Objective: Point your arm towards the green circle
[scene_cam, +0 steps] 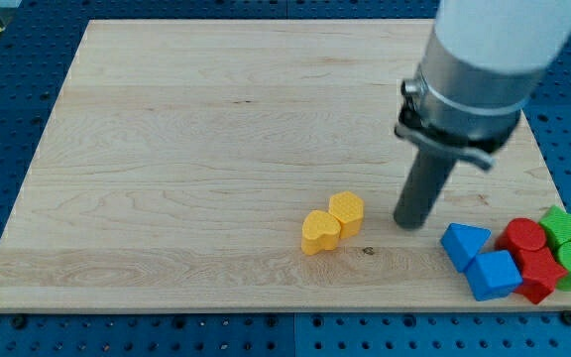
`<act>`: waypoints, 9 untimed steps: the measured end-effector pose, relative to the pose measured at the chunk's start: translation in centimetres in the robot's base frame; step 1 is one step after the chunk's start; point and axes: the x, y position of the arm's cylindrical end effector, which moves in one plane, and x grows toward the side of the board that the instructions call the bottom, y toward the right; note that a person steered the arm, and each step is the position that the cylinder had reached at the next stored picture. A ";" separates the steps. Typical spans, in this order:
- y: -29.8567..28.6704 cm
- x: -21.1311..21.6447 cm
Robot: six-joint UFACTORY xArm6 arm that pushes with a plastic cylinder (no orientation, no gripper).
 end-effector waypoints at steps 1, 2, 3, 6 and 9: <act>2.3 -5.0; 12.0 -7.0; 21.8 -6.2; 21.8 8.8; 17.9 9.9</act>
